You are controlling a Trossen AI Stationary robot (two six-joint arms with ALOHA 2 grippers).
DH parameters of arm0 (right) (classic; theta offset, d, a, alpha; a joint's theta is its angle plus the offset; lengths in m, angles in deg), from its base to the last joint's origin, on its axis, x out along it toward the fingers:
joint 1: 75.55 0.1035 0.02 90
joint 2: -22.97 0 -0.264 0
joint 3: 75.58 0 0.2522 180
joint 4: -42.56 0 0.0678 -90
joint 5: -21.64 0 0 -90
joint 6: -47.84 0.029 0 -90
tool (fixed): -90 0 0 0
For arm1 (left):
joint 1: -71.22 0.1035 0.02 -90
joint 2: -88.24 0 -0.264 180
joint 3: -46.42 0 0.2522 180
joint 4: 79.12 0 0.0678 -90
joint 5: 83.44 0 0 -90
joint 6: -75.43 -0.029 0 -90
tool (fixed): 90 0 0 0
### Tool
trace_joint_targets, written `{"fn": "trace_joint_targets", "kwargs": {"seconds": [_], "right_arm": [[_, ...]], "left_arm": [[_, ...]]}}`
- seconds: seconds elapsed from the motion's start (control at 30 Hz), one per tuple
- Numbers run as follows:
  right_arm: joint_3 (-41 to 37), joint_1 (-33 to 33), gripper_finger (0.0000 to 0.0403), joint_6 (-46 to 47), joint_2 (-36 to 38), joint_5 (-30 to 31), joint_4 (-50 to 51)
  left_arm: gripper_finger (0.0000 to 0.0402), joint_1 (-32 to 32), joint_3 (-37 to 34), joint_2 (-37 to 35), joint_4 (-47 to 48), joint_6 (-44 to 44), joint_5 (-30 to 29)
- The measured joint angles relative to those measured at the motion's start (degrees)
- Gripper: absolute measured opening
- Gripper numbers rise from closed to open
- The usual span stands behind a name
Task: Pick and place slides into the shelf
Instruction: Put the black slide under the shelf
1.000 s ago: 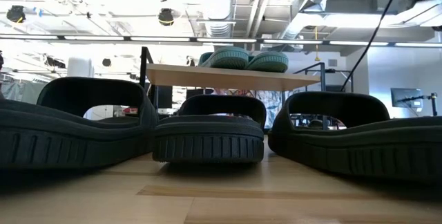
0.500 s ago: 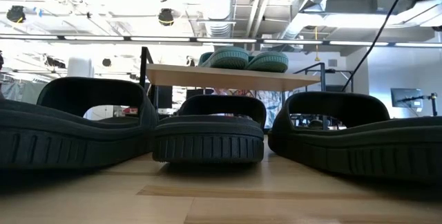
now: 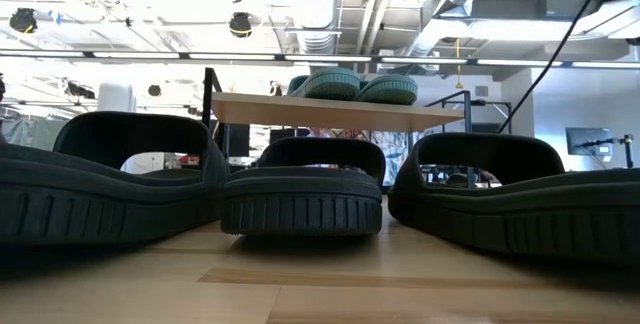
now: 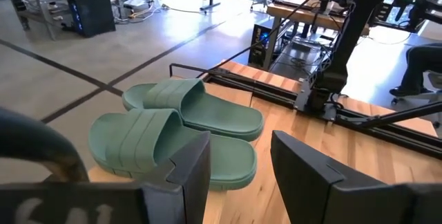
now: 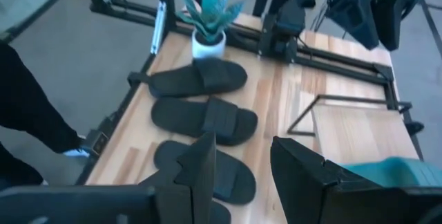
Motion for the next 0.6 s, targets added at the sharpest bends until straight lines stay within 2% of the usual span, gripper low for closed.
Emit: {"fn": "trace_joint_targets", "kwargs": {"seconds": [0.17, 0.3, 0.4, 0.6], "right_arm": [[-0.40, 1.54, 0.0127, 0.07, 0.92, 0.63, -1.55], [-6.41, 2.13, 0.0126, 0.61, 3.50, 0.90, -5.89], [-14.15, 2.15, 0.0119, 1.69, 7.20, 1.88, -9.97], [-35.76, 1.95, 0.0101, 4.89, 18.47, 2.35, -27.01]], "left_arm": [[0.0139, 0.02, 0.00, 0.00, -0.02, 0.02, 0.00], [0.0139, 0.02, 0.00, 0.00, -0.02, 0.02, -0.01], [0.0139, 0.02, 0.00, 0.00, -0.02, 0.02, -0.04], [0.0139, 0.04, 0.00, 0.00, 0.00, 0.02, -0.07]]}}
